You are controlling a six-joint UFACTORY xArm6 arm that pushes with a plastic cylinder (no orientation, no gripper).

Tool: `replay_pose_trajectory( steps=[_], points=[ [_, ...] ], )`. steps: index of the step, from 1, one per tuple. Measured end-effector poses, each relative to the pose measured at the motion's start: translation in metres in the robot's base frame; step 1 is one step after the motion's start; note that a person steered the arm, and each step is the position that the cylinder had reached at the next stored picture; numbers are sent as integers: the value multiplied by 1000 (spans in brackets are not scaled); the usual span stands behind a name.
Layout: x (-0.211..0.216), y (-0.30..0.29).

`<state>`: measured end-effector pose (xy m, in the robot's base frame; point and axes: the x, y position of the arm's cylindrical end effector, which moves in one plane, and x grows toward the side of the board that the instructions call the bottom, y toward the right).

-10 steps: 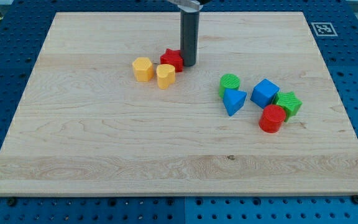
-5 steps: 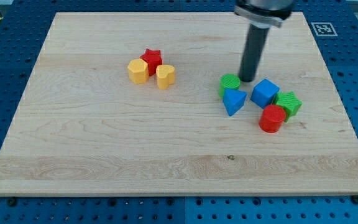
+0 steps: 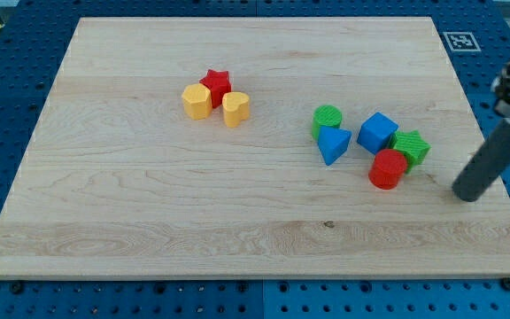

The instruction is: Push red circle at the bottom of yellow blocks

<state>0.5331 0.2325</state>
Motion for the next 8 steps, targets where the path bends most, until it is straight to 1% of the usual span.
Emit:
replay_pose_trajectory(
  steps=[2, 4, 6, 8],
  points=[
    [-8, -4],
    [-27, -5],
    [-27, -63],
    [-27, -96]
  ],
)
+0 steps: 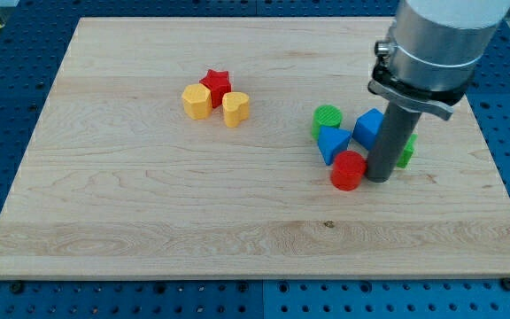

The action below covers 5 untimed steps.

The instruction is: Push red circle at the bottom of yellow blocks

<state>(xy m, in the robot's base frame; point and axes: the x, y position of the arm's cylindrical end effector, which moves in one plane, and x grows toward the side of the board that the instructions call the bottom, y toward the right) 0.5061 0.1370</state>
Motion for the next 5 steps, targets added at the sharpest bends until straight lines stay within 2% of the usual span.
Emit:
replay_pose_trajectory(
  steps=[5],
  points=[
    [12, -137]
  ],
)
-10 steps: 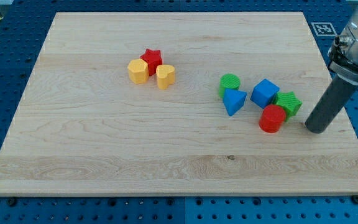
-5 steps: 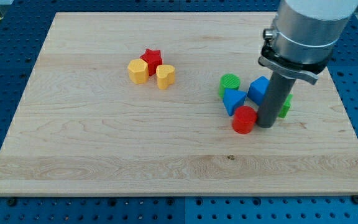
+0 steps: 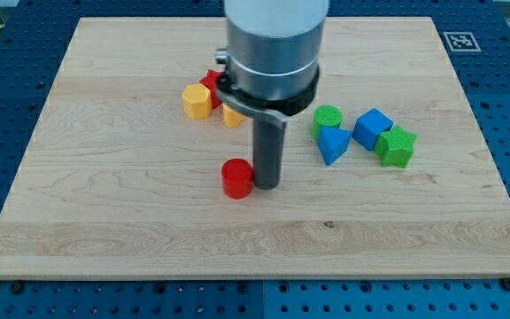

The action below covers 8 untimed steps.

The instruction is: Push red circle at the bottom of yellow blocks

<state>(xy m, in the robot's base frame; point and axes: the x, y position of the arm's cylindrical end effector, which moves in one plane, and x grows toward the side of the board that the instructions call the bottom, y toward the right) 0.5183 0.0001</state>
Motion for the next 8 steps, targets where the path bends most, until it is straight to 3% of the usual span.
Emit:
replay_pose_trajectory(
  steps=[2, 3, 5, 7, 8],
  points=[
    [53, 8],
    [58, -36],
    [41, -47],
    [-7, -47],
    [-7, -47]
  ],
)
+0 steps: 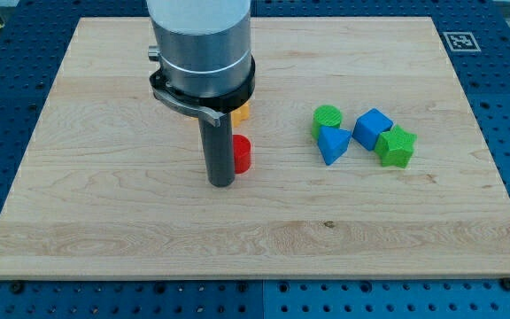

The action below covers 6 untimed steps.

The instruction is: Push red circle at the bottom of yellow blocks

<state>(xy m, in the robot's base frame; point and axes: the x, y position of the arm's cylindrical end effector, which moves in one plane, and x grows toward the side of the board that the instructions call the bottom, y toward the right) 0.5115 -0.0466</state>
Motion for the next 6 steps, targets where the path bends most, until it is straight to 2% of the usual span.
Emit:
replay_pose_trajectory(
  steps=[2, 4, 5, 6],
  points=[
    [4, 24],
    [-2, 24],
    [-37, 34],
    [-45, 48]
  ],
)
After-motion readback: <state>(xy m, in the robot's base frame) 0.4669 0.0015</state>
